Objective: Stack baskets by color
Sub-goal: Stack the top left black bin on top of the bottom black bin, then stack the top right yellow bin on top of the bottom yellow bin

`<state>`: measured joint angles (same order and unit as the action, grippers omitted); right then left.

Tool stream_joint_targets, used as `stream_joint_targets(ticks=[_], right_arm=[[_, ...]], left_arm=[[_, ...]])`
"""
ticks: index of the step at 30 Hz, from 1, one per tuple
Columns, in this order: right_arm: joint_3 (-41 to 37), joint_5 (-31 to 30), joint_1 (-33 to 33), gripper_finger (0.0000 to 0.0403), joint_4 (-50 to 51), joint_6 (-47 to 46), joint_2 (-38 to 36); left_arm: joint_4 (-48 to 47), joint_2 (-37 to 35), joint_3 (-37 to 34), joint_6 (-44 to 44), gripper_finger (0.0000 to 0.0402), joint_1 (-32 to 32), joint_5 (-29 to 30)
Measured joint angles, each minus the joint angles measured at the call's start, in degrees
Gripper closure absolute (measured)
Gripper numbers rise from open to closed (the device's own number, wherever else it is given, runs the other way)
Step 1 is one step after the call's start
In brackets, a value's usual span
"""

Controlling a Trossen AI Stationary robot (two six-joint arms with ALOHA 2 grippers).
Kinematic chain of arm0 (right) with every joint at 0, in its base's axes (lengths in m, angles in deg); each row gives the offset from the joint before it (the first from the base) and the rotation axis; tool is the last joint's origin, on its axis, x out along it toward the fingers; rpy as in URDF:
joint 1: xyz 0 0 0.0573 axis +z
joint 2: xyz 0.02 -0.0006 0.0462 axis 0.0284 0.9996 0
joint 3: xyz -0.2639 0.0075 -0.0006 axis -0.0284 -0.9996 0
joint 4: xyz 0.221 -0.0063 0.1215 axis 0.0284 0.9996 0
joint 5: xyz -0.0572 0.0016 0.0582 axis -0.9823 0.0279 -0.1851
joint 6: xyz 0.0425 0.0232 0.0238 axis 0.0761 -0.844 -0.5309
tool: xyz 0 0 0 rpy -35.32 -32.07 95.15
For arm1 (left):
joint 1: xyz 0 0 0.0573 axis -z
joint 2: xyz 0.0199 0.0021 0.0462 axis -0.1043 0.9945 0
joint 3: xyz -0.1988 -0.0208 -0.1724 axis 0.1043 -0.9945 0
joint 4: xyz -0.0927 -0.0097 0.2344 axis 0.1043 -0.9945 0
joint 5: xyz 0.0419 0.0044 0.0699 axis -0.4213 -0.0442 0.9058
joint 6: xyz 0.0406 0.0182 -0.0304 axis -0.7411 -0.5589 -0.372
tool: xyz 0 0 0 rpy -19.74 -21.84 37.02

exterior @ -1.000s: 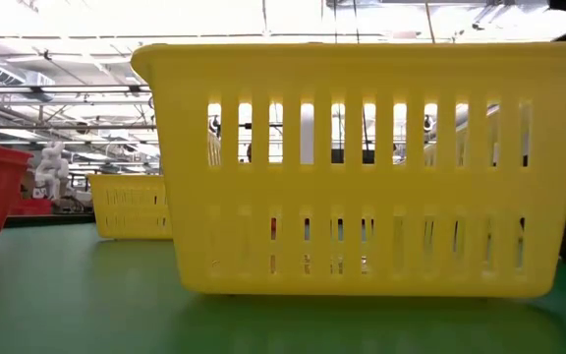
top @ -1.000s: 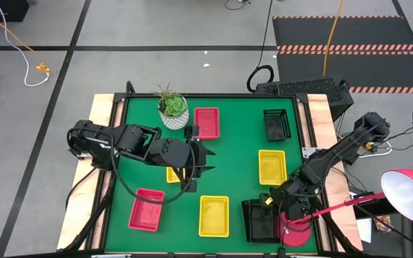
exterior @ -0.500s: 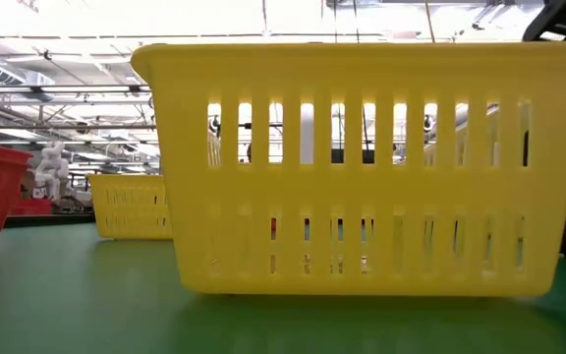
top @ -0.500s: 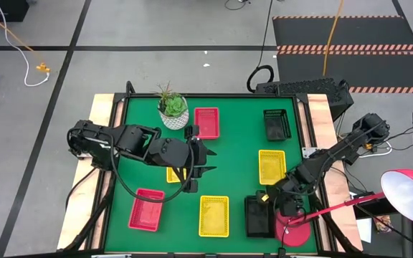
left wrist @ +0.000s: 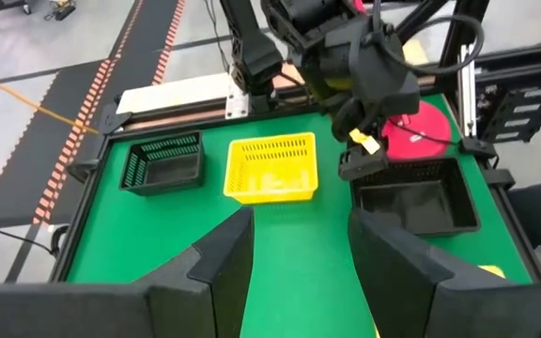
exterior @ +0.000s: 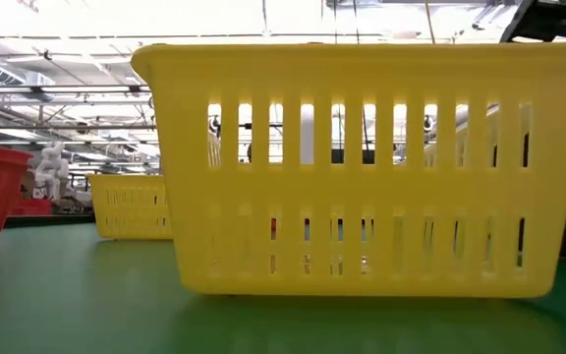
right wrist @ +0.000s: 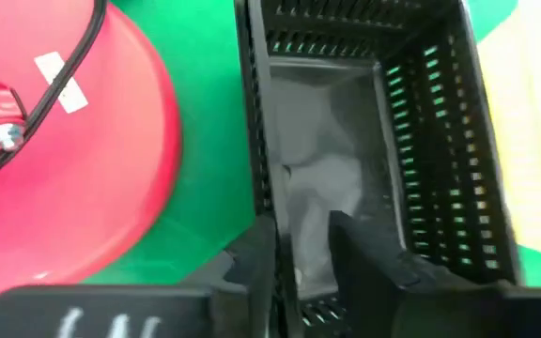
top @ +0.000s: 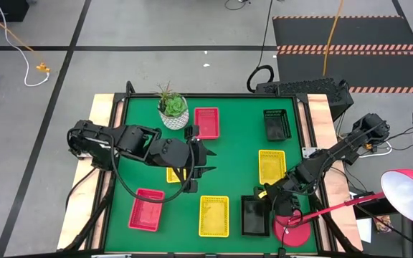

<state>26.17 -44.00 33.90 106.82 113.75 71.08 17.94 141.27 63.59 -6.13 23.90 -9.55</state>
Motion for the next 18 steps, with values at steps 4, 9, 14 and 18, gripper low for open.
stream_joint_targets(ticks=[4, 9, 14, 18], right_arm=[[0.0, 0.0, 0.0, 0.0264, 0.0, -2.3, -0.4], [0.0, -2.9, 0.2, 0.0249, 0.0, -2.3, -4.2], [0.0, -8.3, 0.2, 0.0248, 0.0, -5.3, -10.5], [0.0, -19.3, 0.0, 0.0248, 0.5, -16.6, -13.2]], left_arm=[[-0.1, 0.0, -2.1, 0.2, 0.0224, 0.0, 0.0], [0.0, 0.1, -4.2, 0.2, 0.0224, 0.0, 0.0], [0.8, 0.0, -5.8, 2.5, 0.0224, -0.6, 2.6], [0.7, 0.0, -8.2, 6.5, 0.0224, -1.3, 6.1]])
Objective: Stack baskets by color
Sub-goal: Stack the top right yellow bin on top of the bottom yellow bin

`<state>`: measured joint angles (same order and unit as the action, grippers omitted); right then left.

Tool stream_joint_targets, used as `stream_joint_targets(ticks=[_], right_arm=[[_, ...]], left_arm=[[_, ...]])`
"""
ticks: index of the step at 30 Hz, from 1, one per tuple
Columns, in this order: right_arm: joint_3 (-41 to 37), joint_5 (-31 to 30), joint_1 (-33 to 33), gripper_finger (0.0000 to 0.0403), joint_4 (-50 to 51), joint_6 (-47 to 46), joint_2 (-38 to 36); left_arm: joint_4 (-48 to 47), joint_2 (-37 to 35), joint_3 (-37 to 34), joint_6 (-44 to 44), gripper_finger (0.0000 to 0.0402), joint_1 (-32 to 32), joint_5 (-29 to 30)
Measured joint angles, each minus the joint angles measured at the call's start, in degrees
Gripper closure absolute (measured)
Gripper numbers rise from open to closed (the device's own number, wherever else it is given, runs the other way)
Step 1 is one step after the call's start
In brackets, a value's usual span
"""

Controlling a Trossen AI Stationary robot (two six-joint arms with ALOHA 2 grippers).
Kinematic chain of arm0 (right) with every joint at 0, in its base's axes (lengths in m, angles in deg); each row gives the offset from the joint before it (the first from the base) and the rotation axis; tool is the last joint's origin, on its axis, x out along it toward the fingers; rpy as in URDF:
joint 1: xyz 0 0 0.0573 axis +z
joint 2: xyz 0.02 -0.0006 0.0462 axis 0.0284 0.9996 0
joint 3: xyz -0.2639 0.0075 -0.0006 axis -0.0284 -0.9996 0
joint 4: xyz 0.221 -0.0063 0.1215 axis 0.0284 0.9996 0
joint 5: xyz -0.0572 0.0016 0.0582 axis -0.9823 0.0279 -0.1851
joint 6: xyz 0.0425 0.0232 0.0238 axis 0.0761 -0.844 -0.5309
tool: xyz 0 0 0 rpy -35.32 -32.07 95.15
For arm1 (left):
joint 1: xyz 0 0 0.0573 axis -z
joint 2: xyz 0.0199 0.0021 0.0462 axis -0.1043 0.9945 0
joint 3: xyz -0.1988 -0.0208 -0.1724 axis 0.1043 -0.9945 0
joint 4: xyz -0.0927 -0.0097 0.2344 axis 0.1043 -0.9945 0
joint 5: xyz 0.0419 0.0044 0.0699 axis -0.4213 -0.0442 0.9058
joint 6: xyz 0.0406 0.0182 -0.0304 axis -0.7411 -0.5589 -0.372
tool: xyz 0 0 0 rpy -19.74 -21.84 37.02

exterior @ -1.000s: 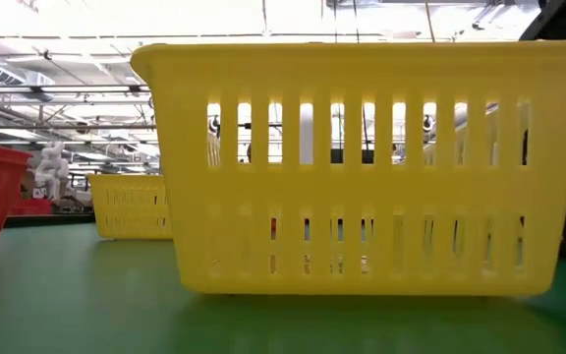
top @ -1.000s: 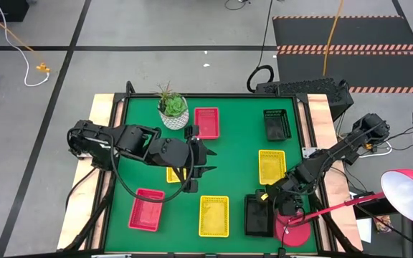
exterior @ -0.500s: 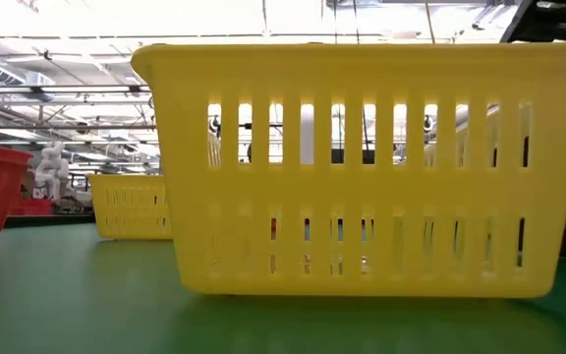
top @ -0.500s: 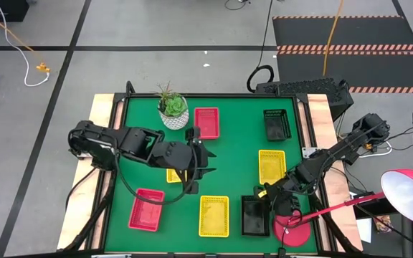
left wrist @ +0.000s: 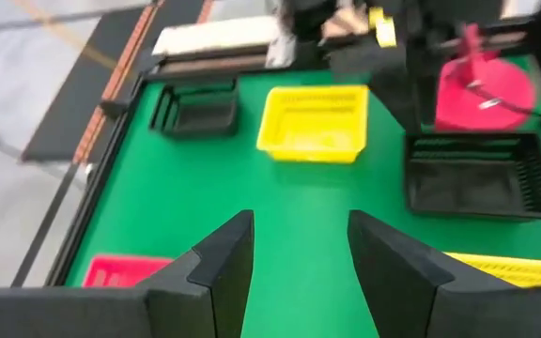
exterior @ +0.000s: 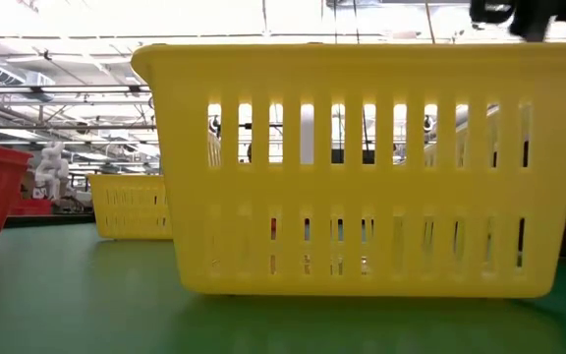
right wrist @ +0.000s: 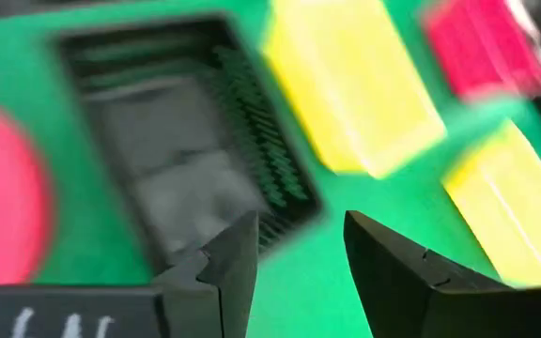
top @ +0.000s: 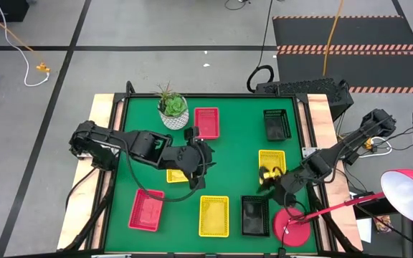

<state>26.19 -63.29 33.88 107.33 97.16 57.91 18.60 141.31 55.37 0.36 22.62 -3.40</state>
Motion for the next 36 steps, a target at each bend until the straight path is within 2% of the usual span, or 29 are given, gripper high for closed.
stream_joint_targets(ticks=[3, 5, 11, 15, 17, 24, 33, 36], right_arm=[[0.0, -8.9, 0.0, 0.0248, 2.2, -9.7, -0.4], [0.0, -10.9, -0.2, 0.0248, 5.2, -16.2, -0.4], [0.0, -5.6, -1.1, 0.0248, 13.8, -40.9, 0.0], [0.0, 0.0, -1.0, 0.0248, 16.2, -52.1, 0.2], [0.0, 0.3, -1.0, 0.0248, 17.7, -56.7, 0.8], [0.0, 1.8, -0.6, 0.0248, 23.7, -62.3, 4.9], [0.0, 1.7, -0.6, 0.0248, 26.7, -63.3, 9.9], [0.0, 1.7, -0.6, 0.0259, 26.4, -63.2, 12.3]], left_arm=[[-1.2, 0.0, -2.5, 2.6, 0.0224, -0.8, 0.4], [-4.4, 0.0, -4.2, 4.7, 0.0224, -1.2, 0.3], [-11.1, 0.0, -9.7, 10.4, 0.0225, -1.1, -4.5], [-14.7, 0.0, -11.9, 14.8, 0.0225, -0.7, -7.1], [-15.7, 0.0, -13.8, 16.5, 0.0224, -0.7, -9.2], [-16.2, 0.0, -21.0, 16.2, 0.0224, -0.3, -16.5], [-16.1, 0.0, -23.8, 15.1, 0.0225, 1.0, -16.2], [-15.9, 0.0, -23.8, 15.1, 0.0225, 1.1, -16.0]])
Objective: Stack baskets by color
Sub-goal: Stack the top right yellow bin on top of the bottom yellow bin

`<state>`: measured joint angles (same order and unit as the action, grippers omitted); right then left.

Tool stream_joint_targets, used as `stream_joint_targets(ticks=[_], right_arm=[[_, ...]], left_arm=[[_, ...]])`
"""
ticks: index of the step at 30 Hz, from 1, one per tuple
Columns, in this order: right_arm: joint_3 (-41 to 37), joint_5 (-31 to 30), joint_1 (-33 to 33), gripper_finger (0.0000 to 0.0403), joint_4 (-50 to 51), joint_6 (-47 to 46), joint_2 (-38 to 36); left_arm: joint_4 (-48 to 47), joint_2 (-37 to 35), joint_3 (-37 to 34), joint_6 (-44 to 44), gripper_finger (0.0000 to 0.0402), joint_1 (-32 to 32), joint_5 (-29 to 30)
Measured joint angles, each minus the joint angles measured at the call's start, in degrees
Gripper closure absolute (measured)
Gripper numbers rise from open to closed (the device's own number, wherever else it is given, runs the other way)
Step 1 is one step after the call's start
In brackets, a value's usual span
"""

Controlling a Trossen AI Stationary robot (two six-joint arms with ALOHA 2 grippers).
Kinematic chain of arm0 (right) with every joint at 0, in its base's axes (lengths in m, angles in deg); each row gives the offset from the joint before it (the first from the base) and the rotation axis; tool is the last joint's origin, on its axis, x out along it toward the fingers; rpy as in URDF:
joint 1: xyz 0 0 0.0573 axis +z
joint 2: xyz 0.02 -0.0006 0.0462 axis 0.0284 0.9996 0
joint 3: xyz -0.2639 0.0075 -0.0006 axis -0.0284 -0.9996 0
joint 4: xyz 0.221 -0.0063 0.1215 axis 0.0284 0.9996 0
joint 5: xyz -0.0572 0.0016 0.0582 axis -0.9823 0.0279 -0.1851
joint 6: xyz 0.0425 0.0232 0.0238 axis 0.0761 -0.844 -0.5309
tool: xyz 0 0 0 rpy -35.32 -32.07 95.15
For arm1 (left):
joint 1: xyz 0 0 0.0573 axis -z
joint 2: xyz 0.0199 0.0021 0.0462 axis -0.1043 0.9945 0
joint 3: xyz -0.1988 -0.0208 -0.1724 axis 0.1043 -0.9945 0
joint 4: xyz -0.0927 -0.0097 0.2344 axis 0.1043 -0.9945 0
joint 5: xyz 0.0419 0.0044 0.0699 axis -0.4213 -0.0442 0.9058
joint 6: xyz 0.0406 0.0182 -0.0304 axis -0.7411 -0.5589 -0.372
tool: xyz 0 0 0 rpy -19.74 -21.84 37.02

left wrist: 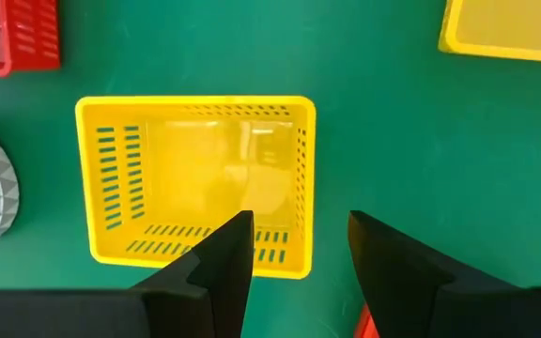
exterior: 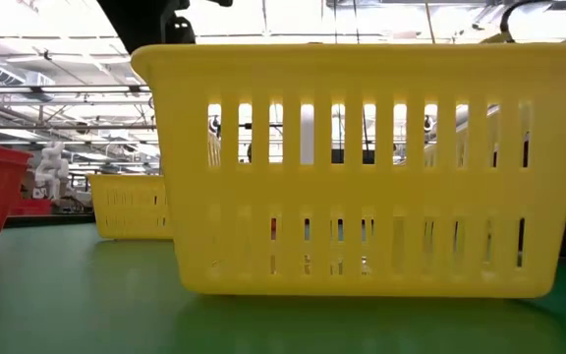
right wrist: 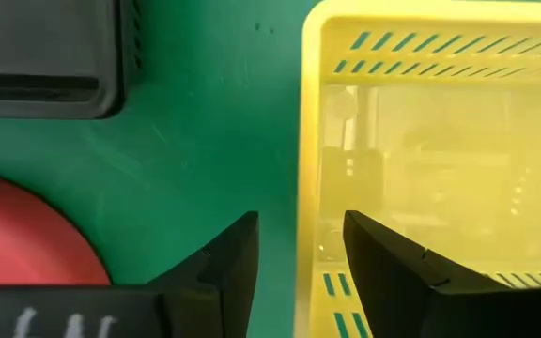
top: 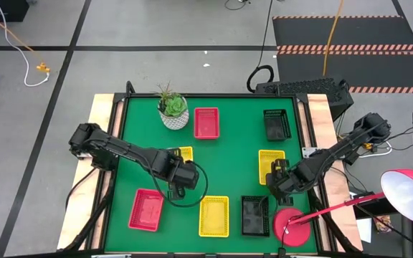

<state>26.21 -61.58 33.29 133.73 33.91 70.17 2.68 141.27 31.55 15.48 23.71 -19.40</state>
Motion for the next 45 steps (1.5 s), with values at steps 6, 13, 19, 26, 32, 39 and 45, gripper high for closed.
stream_joint_targets(ticks=[6, 13, 19, 26, 32, 39, 45], right_arm=[[0.0, 0.1, 0.0, 0.0354, 0.0, 0.0, 4.6], [0.0, -0.1, -0.1, 0.04, 0.4, -1.5, 4.4], [2.9, -1.5, -0.1, 0.0402, 0.4, -1.0, 0.6], [13.7, -7.8, -0.1, 0.0402, 0.1, 4.1, -0.3], [23.6, -9.1, -0.2, 0.0402, -2.1, 7.9, 4.5], [33.7, -6.4, -0.2, 0.0403, -6.8, 11.6, 15.8], [41.0, -4.4, 1.0, 0.0403, -6.7, 9.2, 24.4]], left_arm=[[0.1, 0.0, 0.0, 0.6, 0.0224, 0.0, 1.7], [0.9, 0.0, 0.0, 0.9, 0.0224, 0.0, 2.0], [1.3, 0.0, 0.0, 1.6, 0.0224, 0.0, 5.7], [1.4, -2.2, 0.0, 1.7, 0.0225, -0.8, 12.9], [4.3, -8.9, 0.0, 1.8, 0.0225, -1.1, 17.3], [7.2, -14.1, -0.4, 2.5, 0.0225, 0.8, 23.5], [8.0, -15.4, -6.4, 8.7, 0.0224, 2.9, 28.0]])
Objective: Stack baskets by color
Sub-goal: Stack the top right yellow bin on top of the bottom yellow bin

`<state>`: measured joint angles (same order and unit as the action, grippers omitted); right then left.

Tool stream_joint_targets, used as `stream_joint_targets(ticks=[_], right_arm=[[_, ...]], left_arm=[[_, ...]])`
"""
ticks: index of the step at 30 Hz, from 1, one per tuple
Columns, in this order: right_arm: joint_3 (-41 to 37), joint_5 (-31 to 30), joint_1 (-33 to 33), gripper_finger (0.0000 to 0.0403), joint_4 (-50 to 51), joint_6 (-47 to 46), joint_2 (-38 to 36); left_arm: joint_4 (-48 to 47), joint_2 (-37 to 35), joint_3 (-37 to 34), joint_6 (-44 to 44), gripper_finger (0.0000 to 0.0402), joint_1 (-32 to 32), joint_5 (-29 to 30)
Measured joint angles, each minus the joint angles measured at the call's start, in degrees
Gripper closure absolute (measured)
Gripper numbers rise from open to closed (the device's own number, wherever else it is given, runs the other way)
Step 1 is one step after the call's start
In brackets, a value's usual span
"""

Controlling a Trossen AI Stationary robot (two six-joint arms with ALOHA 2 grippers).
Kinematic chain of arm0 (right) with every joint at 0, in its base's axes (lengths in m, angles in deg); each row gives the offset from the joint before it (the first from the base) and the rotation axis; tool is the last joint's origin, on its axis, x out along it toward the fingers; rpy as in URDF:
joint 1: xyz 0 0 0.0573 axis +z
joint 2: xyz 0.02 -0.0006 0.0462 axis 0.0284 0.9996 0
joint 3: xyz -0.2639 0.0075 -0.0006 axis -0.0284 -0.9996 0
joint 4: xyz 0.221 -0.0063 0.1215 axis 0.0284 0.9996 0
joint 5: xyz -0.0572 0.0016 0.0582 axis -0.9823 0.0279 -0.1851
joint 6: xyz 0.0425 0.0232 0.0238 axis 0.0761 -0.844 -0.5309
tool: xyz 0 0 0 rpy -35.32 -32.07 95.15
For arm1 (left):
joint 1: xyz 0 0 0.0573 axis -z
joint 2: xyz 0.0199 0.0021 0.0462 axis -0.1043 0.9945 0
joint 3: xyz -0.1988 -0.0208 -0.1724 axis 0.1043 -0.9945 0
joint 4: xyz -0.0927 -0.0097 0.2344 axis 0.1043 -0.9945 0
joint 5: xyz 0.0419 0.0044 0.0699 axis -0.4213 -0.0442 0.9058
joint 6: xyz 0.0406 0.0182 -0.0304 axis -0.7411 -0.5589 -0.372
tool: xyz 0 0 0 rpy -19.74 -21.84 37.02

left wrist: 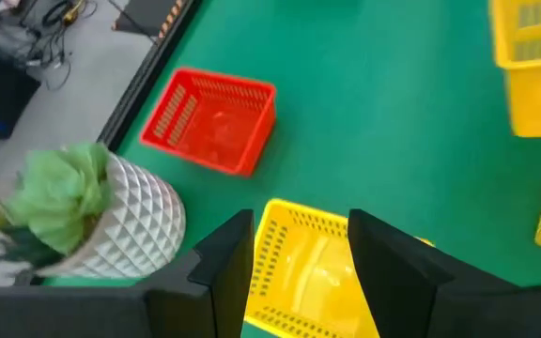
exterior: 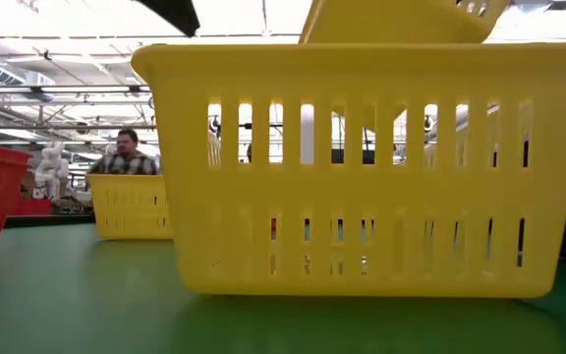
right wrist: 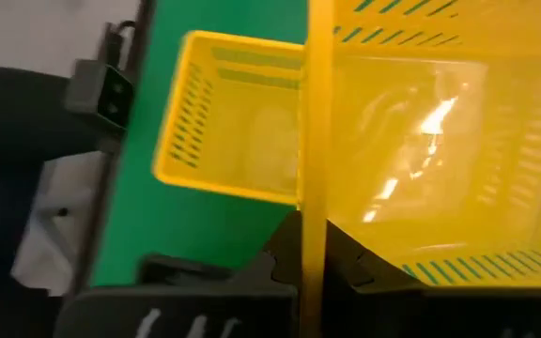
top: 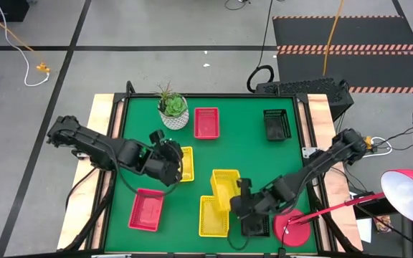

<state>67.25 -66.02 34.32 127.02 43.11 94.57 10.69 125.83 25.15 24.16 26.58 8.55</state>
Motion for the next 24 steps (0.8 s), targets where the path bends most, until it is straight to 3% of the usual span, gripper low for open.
stream_joint_targets(ticks=[5, 12, 17, 24], right_arm=[[2.8, 0.6, 0.5, 0.0403, -2.9, -3.9, 3.6], [2.8, 5.8, 1.2, 0.0403, -12.1, -5.2, 7.7], [2.8, 5.8, 0.9, 0.0403, -12.9, -5.6, 7.9], [2.8, 5.7, 0.8, 0.0403, -13.9, -9.2, 7.9]], left_arm=[[3.0, 0.0, -5.4, 4.9, 0.0225, 2.2, 1.9], [17.0, 0.0, -11.9, 5.4, 0.0225, 4.0, 7.5], [25.5, 0.0, -12.8, 5.1, 0.0225, 6.1, 15.2], [26.4, 0.0, -12.8, 13.5, 0.0224, 9.7, 24.5]])
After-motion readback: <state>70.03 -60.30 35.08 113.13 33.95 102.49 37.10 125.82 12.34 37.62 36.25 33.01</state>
